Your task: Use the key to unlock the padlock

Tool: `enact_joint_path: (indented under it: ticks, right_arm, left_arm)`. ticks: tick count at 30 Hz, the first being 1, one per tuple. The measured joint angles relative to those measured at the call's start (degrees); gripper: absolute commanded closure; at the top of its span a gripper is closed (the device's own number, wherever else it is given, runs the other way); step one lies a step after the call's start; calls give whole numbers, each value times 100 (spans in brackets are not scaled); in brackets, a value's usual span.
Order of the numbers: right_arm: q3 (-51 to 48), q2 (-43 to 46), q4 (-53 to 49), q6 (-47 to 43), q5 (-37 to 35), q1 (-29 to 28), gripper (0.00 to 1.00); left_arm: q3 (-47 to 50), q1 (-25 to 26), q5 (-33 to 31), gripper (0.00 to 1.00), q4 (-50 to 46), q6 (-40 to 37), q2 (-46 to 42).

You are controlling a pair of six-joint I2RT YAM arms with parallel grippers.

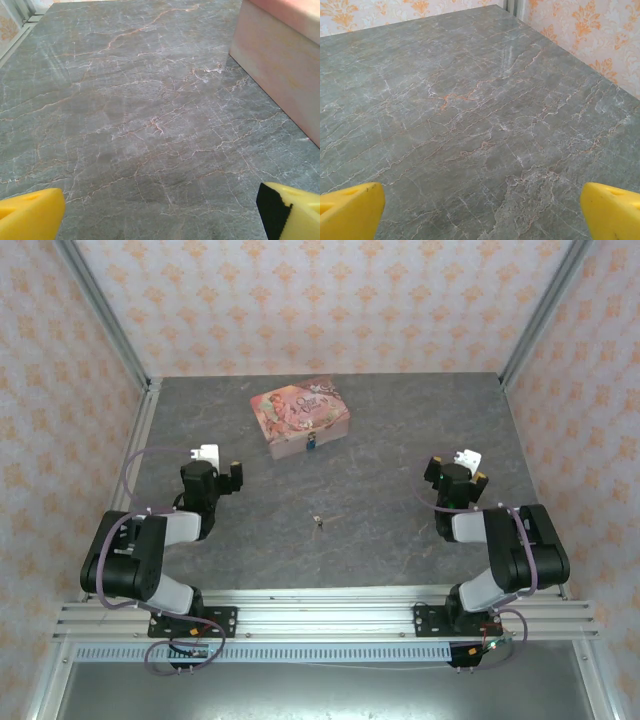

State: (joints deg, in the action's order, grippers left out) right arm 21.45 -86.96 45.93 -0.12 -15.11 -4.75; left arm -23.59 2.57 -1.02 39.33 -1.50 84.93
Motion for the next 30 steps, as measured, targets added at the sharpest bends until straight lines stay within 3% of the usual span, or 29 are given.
enact_joint_path:
  ticks: [30]
  right_arm:
    - [4, 0, 2, 0, -4, 0, 0]
  left_arm:
    - [0, 0, -96, 0, 0, 0, 0]
